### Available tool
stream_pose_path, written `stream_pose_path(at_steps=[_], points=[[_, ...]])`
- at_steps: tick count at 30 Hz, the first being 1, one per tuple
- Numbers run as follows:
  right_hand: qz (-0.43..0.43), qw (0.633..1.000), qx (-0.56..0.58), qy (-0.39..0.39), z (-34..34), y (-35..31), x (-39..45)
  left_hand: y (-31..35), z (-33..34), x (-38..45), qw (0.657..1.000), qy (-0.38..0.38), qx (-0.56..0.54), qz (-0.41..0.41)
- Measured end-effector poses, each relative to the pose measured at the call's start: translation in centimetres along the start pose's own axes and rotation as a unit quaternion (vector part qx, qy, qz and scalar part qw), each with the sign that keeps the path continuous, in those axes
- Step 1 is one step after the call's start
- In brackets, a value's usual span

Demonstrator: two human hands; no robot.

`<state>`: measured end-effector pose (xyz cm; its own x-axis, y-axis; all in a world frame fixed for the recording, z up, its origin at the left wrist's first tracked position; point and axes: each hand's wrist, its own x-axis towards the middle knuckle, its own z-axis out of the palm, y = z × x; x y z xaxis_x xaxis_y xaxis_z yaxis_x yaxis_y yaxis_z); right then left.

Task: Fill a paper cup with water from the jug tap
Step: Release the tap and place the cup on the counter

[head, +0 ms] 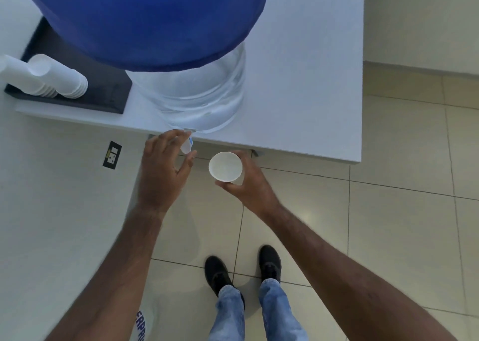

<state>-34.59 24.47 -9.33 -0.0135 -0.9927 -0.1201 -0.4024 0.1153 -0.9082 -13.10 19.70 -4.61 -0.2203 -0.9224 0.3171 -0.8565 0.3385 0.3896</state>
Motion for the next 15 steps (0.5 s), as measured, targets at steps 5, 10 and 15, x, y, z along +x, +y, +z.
stream_pose_path(at_steps=[5,10,15], points=[[-0.027,0.999,0.011,0.034,-4.4,-3.1,-0.3,2.6,-0.1,0.5,0.999,0.012,0.033,-0.020],[-0.036,0.998,0.010,0.059,-8.3,-4.5,0.2,5.6,0.4,1.6,1.000,0.009,0.004,-0.018],[-0.036,0.996,0.005,0.077,-12.0,-4.4,1.3,9.4,1.5,2.9,0.999,-0.030,-0.043,0.005]])
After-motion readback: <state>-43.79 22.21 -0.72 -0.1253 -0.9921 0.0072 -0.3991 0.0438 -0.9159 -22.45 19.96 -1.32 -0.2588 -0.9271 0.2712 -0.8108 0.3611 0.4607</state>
